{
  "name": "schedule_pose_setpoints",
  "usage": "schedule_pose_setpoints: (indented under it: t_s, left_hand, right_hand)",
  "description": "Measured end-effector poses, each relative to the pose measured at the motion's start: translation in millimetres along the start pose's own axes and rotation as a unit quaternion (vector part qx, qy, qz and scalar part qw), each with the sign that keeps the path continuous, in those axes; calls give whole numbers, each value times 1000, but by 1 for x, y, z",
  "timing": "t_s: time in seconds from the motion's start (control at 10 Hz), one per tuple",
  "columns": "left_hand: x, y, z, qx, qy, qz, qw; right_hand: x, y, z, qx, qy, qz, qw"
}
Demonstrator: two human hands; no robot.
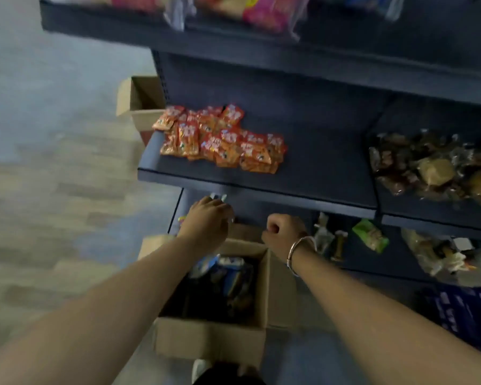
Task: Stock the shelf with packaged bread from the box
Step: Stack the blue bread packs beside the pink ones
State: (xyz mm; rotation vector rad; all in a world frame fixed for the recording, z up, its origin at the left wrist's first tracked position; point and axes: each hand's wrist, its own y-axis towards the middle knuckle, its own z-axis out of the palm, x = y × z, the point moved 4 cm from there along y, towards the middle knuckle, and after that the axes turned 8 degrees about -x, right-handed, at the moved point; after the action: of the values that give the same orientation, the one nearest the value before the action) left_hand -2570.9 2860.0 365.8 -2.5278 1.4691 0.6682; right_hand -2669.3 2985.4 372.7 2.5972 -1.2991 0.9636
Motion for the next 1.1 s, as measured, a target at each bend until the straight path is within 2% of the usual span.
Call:
schedule_pose_setpoints:
  t_s: [0.1,0.2,0.3,0.4,0.5,0.6,0.7,0.8,0.9,1.0,1.1]
  left_hand:
    - [38,-30,59,52,-21,-92,994]
    - [79,-62,118,83,-56,-210,973]
    - [117,-95,174,101,-90,-295,946]
    - [152,-123,231,118,-121,-346,923]
    - [184,-140,293,164,-138,-367,905]
    - [216,-146,356,274,-118,-356,886]
    - [248,-144,406,347,-86,-348,867]
    - [276,-139,447,347,-97,-380,852]
    - [294,-135,481,370,-138,-421,817]
    - [311,-131,504,360,-167,-441,805]
    - [322,-126,513,267,-228,-472,809]
  right_hand:
    - [-38,-11,64,50,67,37,996]
    - [-86,-26,129,95,123,97,983]
    - [-139,-36,194,142,118,157,970]
    - [-189,-34,259,188,104,213,953]
    - [-238,-23,320,242,40,258,934]
    - [-282,0,377,278,-38,257,925]
    - [-309,32,419,288,-114,219,925]
    - [-329,63,453,255,-133,217,933]
    - [-345,84,480,242,-129,231,934]
    - [-351,99,493,257,-152,219,929]
    - [-353,108,493,281,-146,224,922]
